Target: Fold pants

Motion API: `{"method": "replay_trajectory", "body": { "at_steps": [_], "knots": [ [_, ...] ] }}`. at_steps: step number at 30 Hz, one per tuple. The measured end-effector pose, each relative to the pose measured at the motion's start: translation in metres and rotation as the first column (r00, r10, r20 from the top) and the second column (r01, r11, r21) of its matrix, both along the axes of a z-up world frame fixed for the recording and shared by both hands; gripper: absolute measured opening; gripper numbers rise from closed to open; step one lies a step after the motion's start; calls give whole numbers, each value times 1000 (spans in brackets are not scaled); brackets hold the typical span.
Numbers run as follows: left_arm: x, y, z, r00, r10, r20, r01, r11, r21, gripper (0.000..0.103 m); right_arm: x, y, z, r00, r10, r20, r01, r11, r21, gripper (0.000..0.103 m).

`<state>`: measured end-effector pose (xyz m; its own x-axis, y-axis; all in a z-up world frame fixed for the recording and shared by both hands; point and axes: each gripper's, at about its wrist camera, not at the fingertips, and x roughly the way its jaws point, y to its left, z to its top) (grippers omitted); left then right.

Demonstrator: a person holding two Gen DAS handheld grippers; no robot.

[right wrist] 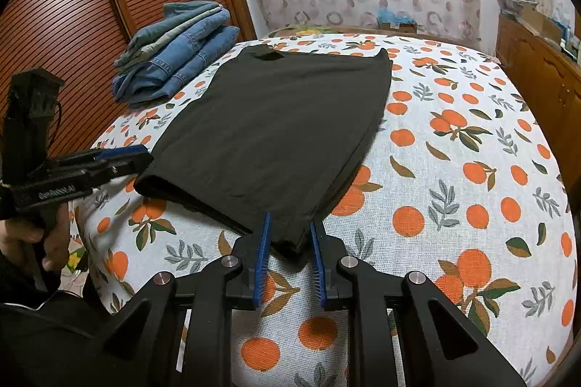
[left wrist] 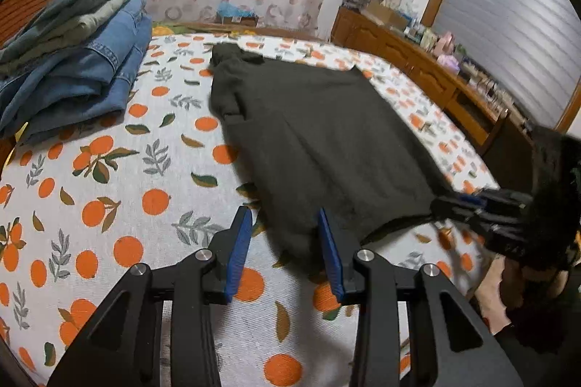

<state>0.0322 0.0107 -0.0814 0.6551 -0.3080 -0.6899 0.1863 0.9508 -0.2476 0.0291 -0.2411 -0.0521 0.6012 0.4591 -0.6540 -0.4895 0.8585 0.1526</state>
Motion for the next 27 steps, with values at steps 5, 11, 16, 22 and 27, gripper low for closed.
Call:
{"method": "replay_trajectory", "body": {
  "at_steps": [5, 11, 16, 22, 27],
  "knots": [
    [0, -4, 4, 1000, -17, 3, 17, 1000, -21, 41, -1, 0, 0, 1000, 2, 5, -2, 1000, -5, 21],
    [0, -15, 1, 999, -46, 6, 46, 998, 32, 46, 0, 0, 0, 1000, 6, 5, -6, 1000, -7, 21],
    [4, -13, -10, 999, -27, -37, 28, 999, 30, 46, 0, 0, 0, 1000, 5, 4, -5, 1000, -6, 21],
    [1, -16, -10, 998, -38, -40, 40, 999, 26, 46, 1, 1, 2, 1000, 24, 2, -24, 1000, -18, 18],
    [2, -18, -11, 997, -59, -46, 60, 998, 18, 28, 3, 0, 1, 999, 32, 1, -32, 999, -6, 15]
  ]
}}
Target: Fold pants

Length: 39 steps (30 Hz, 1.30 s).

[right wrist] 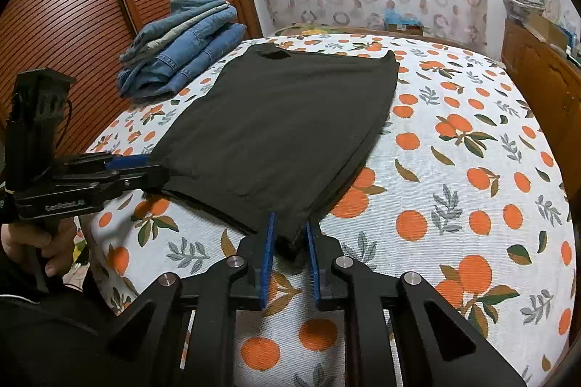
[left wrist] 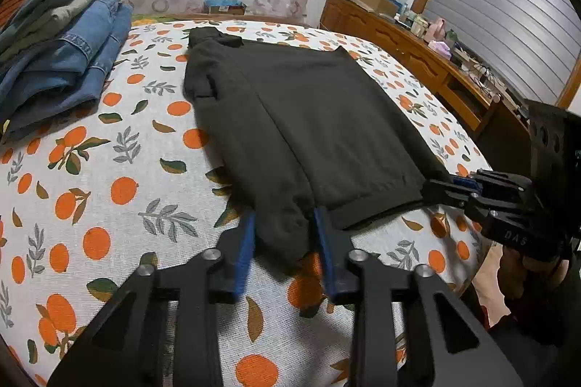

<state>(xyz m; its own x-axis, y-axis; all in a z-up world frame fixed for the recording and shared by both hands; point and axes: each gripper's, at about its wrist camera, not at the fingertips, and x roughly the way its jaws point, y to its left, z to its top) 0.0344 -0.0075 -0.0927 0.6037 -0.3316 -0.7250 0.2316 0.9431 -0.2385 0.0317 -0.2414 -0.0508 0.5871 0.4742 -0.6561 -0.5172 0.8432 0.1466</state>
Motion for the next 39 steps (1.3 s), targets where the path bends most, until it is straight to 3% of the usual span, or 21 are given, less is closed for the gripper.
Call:
{"method": "replay_trajectory", "body": {
  "at_steps": [2, 5, 26, 39],
  "knots": [
    [0, -1, 0, 1000, -9, -4, 9, 1000, 0, 20, -1, -1, 0, 1000, -2, 3, 2, 1000, 7, 12],
    [-2, -2, 4, 1000, -17, 12, 17, 1000, 10, 15, -2, -3, 1, 1000, 3, 7, -3, 1000, 21, 10],
    [-34, -2, 81, 977, -48, 207, 58, 997, -43, 14, -33, -22, 54, 990, 23, 141, -36, 995, 90, 9],
    [-53, -2, 108, 962, -59, 268, 70, 997, -32, 14, -62, -29, 83, 976, 47, 215, -71, 992, 109, 9]
  ]
}}
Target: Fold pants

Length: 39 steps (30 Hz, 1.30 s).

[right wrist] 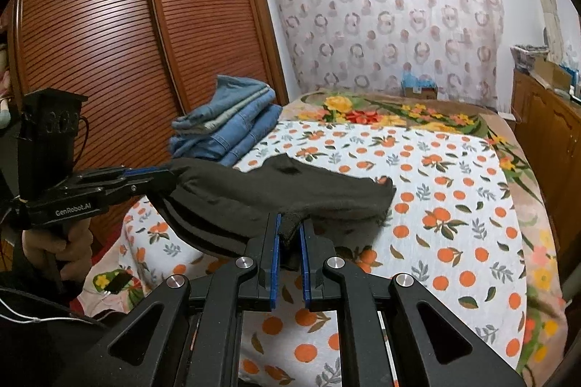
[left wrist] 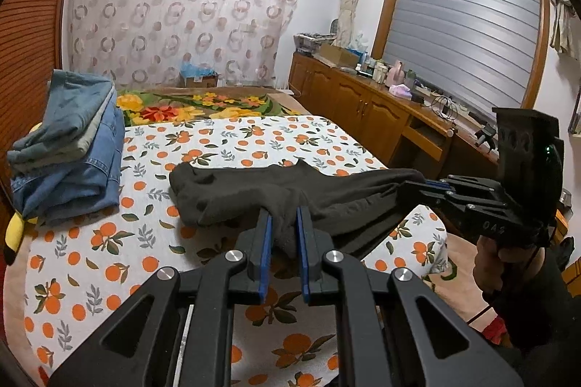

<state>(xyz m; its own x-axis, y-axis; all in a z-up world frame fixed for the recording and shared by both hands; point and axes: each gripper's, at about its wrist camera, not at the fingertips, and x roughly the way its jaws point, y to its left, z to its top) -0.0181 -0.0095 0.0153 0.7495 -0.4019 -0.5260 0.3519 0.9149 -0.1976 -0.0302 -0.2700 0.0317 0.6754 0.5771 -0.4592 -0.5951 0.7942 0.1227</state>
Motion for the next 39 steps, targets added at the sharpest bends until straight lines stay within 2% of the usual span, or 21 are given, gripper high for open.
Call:
{"method": "replay_trajectory", "body": {
  "at_steps": [7, 20, 39],
  "knots": [
    [14, 6, -12, 999, 16, -31, -16, 1000, 5, 14, 9, 2, -1, 1000, 0, 3, 0, 1000, -3, 9],
    [66, 9, -22, 997, 43, -57, -41, 998, 45, 14, 66, 27, -11, 999, -37, -12, 36, 999, -40, 9],
    [134, 11, -52, 985, 66, -157, -55, 996, 75, 14, 151, 49, -34, 993, -56, -103, 47, 996, -80, 9]
  ]
}}
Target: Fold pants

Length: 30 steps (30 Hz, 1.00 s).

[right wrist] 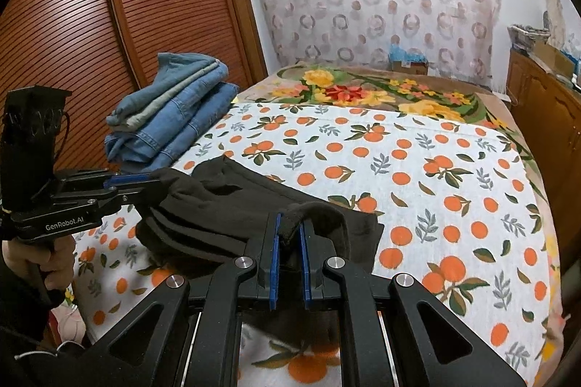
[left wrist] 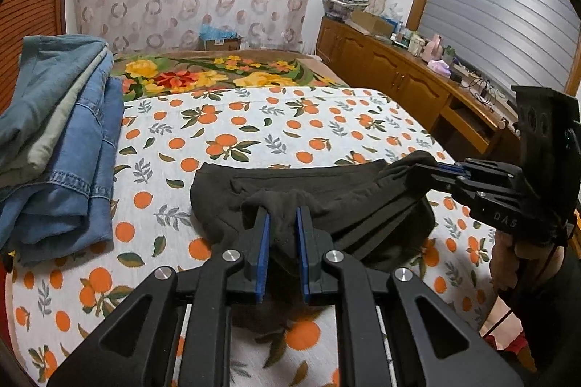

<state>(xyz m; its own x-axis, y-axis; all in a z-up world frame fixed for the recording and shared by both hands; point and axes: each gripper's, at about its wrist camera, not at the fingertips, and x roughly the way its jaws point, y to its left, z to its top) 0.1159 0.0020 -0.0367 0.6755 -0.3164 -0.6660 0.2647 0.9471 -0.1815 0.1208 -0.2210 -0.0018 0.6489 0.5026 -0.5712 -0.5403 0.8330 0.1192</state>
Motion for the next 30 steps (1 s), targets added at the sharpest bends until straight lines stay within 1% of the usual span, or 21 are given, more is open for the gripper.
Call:
{"method": "replay_trajectory", "body": {
  "at_steps": [15, 21, 23, 24, 26, 27, 28, 30],
  "knots": [
    [33, 3, -13, 999, 3, -44, -2, 1000, 12, 14, 37, 7, -12, 999, -4, -40, 3, 1000, -3, 9],
    [41, 3, -15, 999, 0, -51, 1, 1000, 11, 17, 41, 7, -16, 998, -11, -55, 11, 1000, -2, 9],
    [41, 3, -15, 999, 1, -49, -1, 1000, 10, 28, 42, 7, -16, 998, -15, -57, 15, 1000, 4, 9],
    [42, 3, -15, 999, 5, -47, -4, 1000, 11, 31, 42, 6, -15, 998, -17, -57, 17, 1000, 8, 9],
    [43, 4, -14, 999, 10, -45, -9, 1000, 13, 46, 42, 5, -15, 998, -24, -53, 25, 1000, 7, 9],
    [44, 5, -14, 999, 12, -42, -12, 1000, 12, 49, 41, 5, -15, 998, -29, -51, 29, 1000, 4, 12],
    [44, 5, -14, 999, 14, -40, -13, 1000, 13, 50, 40, 4, -15, 998, -32, -48, 32, 999, 2, 15],
    [44, 7, -14, 999, 13, -42, -13, 1000, 18, 50, 41, 4, -14, 998, -48, -43, 48, 999, -4, 18]
  ]
}}
